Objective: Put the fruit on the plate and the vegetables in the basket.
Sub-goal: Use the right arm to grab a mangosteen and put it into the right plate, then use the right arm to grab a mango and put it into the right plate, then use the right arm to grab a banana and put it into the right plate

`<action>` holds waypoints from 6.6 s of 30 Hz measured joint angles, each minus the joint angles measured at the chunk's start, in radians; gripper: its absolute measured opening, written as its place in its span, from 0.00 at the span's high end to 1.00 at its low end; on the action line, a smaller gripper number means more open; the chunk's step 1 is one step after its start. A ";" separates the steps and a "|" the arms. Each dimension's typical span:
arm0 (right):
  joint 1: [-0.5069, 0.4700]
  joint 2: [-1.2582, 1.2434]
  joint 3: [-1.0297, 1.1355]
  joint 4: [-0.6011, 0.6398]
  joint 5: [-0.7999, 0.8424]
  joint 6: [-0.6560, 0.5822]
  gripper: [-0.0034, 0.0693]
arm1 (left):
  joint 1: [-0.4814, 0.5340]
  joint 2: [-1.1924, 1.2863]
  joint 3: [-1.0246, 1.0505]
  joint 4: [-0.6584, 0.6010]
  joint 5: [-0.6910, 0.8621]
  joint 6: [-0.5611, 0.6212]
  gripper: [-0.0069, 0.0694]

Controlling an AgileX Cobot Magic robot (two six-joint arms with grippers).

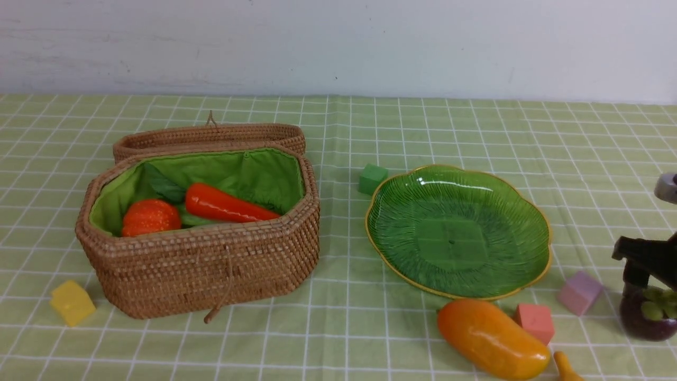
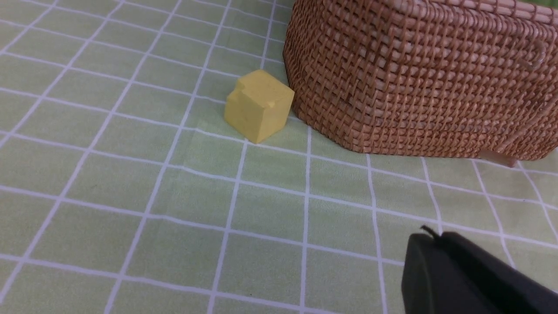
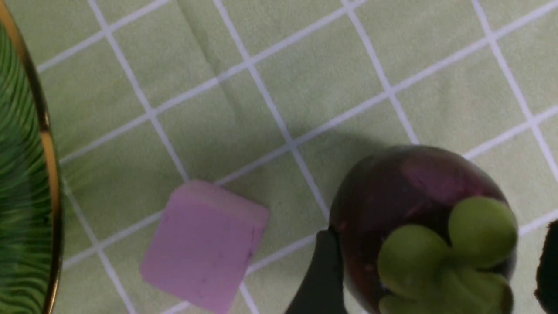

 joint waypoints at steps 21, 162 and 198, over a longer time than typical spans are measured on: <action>0.027 -0.181 -0.140 -0.079 -0.064 0.144 0.19 | 0.000 0.000 0.000 0.000 0.000 0.000 0.91; 0.460 -0.101 0.287 0.388 0.079 -1.800 0.36 | 0.000 0.000 0.000 0.000 0.000 0.000 0.91; 0.200 0.354 -0.605 0.540 0.185 -1.091 0.53 | 0.000 0.000 0.000 0.000 -0.001 0.000 0.91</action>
